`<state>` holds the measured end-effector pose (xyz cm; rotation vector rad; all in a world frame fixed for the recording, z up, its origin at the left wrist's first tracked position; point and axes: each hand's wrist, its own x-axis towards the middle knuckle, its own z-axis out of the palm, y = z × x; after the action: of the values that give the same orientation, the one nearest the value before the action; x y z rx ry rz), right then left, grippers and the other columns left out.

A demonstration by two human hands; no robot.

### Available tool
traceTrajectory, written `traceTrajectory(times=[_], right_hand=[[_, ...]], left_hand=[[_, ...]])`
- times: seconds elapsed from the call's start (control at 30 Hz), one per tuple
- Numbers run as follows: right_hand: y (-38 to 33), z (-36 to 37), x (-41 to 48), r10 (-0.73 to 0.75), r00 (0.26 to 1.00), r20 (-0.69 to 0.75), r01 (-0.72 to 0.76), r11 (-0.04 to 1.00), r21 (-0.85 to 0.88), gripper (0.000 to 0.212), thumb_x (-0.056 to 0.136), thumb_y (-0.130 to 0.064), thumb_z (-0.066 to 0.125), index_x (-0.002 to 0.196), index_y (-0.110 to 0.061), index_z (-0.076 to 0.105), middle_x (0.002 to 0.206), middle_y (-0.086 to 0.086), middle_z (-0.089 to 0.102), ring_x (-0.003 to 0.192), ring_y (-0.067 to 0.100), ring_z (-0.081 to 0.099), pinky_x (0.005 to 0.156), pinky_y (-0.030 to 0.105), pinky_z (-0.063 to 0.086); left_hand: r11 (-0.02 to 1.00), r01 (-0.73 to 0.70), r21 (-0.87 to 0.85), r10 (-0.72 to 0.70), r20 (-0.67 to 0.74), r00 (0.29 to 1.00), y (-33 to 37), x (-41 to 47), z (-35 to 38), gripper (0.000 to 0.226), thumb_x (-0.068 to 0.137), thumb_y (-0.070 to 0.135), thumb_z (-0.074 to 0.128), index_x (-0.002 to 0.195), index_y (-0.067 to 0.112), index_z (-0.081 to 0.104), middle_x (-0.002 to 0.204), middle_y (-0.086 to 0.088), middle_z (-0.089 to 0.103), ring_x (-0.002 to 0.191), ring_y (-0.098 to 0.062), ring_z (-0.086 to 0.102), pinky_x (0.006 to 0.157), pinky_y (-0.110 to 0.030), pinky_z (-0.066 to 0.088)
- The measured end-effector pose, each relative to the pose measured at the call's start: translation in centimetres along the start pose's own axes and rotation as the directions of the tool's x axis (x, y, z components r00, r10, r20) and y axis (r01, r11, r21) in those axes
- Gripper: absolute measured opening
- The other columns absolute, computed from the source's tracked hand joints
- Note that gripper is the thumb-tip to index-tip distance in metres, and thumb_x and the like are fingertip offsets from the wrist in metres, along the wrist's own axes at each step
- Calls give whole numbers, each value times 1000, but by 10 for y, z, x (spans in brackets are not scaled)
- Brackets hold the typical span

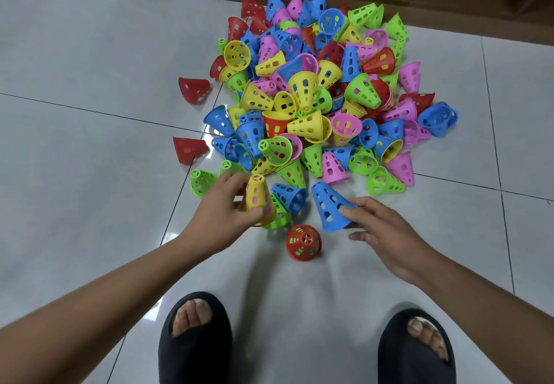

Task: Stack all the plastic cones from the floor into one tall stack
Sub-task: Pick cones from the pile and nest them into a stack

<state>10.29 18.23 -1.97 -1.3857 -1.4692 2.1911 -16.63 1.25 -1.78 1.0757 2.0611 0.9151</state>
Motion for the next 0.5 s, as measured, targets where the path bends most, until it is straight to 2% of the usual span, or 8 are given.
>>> traceTrajectory(times=[0.07, 0.17, 0.27, 0.33, 0.4, 0.5], right_hand=[[2, 11, -10, -27, 998, 53, 26, 1000, 7, 42, 83, -36, 85, 118, -15, 72, 122, 9, 76, 106, 17, 68, 91, 37, 51], [12, 24, -20, -67, 992, 108, 74, 995, -60, 37, 87, -35, 82, 120, -19, 73, 121, 10, 75, 106, 15, 68, 90, 29, 53], [24, 29, -23, -111, 989, 94, 127, 974, -187, 19, 92, -25, 82, 110, -22, 76, 112, -2, 77, 105, 9, 69, 91, 26, 54], [31, 29, -21, -139, 986, 87, 161, 924, -348, 19, 91, -27, 83, 109, -31, 76, 114, -14, 74, 107, 4, 66, 94, 26, 52], [37, 26, -16, -175, 980, 90, 197, 859, -473, 27, 89, -29, 84, 111, -39, 73, 120, -17, 68, 116, 1, 61, 94, 24, 49], [41, 20, -10, -215, 973, 82, 225, 826, -516, 31, 88, -25, 84, 111, -41, 72, 122, -18, 67, 118, 2, 60, 94, 25, 49]], left_hand=[[994, -52, -96, 51, -10, 999, 14, -6, 6, 36, 78, 49, 76, 110, 37, 64, 115, 6, 57, 108, -13, 62, 89, -41, 62], [959, -51, -279, 37, -56, 998, 28, -12, 12, 35, 81, 44, 77, 113, 36, 64, 118, 0, 60, 110, -20, 65, 90, -48, 62], [913, -42, -407, 15, -69, 997, 37, -19, 14, 37, 86, 38, 80, 118, 28, 63, 119, -6, 64, 112, -21, 67, 92, -48, 62], [902, -52, -429, 38, -41, 998, 40, -25, 18, 34, 90, 31, 80, 119, 29, 63, 118, -3, 65, 111, -21, 68, 92, -47, 62], [915, -78, -397, 82, -7, 997, 39, -31, 25, 35, 91, 27, 80, 121, 32, 62, 120, 0, 64, 113, -23, 68, 92, -45, 61], [950, -142, -279, 151, 11, 988, 34, -37, 35, 42, 90, 21, 83, 126, 30, 63, 125, 4, 62, 119, -24, 65, 94, -42, 60]])
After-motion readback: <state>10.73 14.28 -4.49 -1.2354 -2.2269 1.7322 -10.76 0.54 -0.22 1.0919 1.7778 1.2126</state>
